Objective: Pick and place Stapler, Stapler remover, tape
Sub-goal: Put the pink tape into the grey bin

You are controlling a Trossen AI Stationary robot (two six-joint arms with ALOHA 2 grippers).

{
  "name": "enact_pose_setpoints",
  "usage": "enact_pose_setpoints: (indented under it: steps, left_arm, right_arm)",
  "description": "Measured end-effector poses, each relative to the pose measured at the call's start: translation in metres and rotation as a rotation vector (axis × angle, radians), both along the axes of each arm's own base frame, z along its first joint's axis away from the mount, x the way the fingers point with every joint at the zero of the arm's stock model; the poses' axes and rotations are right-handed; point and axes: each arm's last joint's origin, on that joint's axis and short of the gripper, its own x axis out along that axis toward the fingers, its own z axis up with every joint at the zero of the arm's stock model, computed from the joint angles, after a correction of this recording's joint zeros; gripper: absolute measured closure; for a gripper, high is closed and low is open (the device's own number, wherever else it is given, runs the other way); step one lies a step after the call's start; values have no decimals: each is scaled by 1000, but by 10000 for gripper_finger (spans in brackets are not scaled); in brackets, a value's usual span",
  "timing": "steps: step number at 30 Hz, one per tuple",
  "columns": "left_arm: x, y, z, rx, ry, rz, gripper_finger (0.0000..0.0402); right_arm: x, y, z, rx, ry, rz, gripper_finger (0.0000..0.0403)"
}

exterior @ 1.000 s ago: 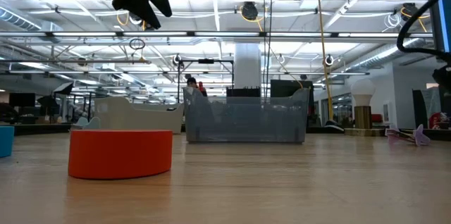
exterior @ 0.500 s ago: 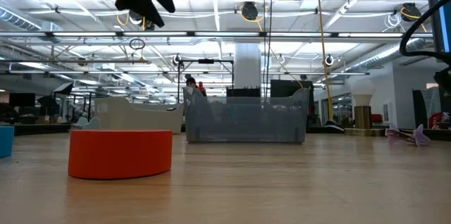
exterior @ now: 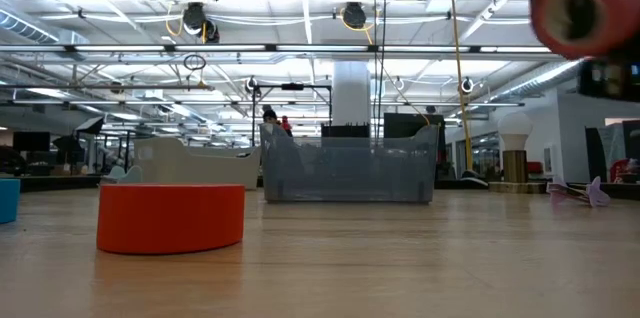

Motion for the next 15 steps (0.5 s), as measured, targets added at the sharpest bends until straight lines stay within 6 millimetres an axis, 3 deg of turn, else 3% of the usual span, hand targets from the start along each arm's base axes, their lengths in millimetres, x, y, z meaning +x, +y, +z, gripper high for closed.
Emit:
enact_pose_setpoints:
  steps: [5,11,15]
  left_arm:
    - [13,-7,5,111,-105,-86,149]
    - [39,-22,-8,207,-146,-168,149]
    - [57,-29,-19,211,-165,-185,149]
  right_arm:
    - [16,-18,24,-17,-272,-62,371]
    - [35,-45,41,-155,-514,-178,371]
    - [44,-62,44,-305,-587,-286,371]
